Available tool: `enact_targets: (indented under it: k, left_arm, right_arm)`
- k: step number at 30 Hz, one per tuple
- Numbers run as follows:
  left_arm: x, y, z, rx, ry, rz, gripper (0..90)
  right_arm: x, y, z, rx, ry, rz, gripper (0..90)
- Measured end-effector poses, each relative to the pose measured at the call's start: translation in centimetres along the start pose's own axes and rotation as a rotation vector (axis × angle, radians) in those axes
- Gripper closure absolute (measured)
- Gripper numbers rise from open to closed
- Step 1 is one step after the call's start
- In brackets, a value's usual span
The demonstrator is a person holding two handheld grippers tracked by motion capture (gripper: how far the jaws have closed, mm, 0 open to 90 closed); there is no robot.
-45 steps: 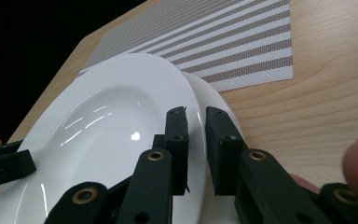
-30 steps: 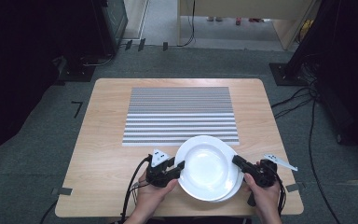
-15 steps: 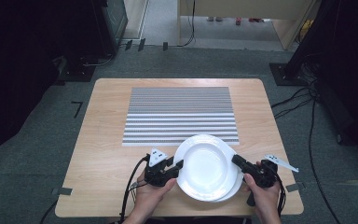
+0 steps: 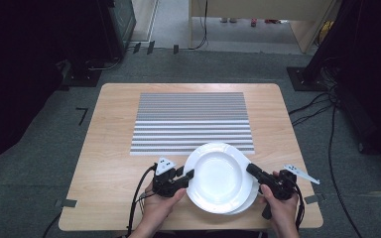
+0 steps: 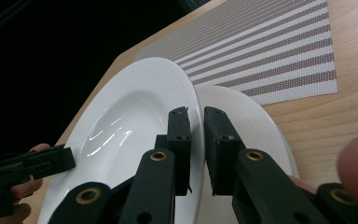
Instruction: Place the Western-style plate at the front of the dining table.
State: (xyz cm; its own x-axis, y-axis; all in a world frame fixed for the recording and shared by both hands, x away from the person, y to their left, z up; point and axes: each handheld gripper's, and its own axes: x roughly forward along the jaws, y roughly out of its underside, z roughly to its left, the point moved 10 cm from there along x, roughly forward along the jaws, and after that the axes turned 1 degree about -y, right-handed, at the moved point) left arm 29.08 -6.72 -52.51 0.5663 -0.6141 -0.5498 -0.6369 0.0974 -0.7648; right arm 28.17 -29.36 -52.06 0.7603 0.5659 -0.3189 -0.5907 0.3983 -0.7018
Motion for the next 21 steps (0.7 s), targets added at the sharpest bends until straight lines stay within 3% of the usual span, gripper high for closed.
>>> enact_targets:
  k: [21]
  left_arm:
    - [0.7,1.0,-0.3,-0.003,0.011,0.027,60.6]
  right_arm:
    - [0.1,0.3,0.0,0.030,-0.007,0.023,78.9]
